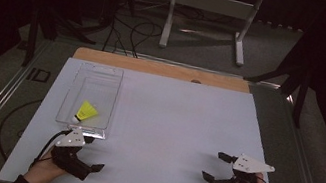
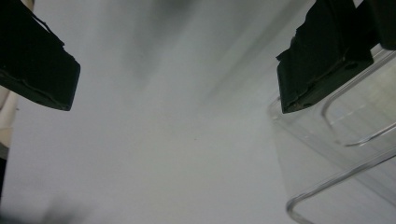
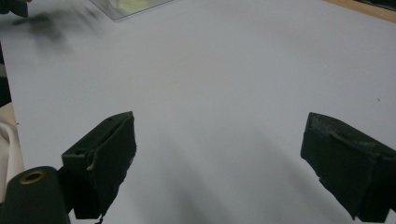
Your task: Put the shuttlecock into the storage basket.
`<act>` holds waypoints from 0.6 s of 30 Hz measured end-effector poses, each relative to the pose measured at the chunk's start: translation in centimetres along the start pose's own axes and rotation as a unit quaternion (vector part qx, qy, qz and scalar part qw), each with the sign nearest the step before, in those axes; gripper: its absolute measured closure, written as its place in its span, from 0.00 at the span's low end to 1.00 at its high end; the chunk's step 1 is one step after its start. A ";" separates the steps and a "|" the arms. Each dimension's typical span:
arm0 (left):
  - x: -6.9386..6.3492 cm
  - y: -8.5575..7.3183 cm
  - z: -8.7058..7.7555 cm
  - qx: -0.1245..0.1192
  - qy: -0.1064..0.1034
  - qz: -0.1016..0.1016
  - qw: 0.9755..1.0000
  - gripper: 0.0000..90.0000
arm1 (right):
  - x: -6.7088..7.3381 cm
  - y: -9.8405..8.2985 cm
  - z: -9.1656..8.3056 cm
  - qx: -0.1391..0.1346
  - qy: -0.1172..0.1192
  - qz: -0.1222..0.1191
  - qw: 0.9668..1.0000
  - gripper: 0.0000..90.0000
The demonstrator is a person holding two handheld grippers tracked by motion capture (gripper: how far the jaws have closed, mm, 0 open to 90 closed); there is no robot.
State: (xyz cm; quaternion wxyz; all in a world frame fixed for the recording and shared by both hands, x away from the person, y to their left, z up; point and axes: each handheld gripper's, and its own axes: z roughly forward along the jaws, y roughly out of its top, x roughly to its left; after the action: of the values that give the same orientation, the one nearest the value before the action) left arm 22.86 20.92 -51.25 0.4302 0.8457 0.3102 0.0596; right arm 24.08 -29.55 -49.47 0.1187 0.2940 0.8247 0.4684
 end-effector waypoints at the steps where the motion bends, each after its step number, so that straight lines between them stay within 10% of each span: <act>1: 0.0 -0.2 -0.2 0.000 0.011 -0.004 1.000 0.00 | 0.0 0.0 0.0 0.001 0.000 0.000 1.000 0.12; 18: 0.4 -1.3 -0.7 -0.021 0.054 -0.041 0.998 0.00 | -0.3 -0.6 0.6 0.013 -0.011 -0.007 1.000 0.12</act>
State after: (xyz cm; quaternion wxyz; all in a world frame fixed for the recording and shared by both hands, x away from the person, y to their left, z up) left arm 22.33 22.21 -51.92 0.4324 0.8188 0.3659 0.0937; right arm 24.39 -29.55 -50.28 0.1272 0.2945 0.8313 0.4538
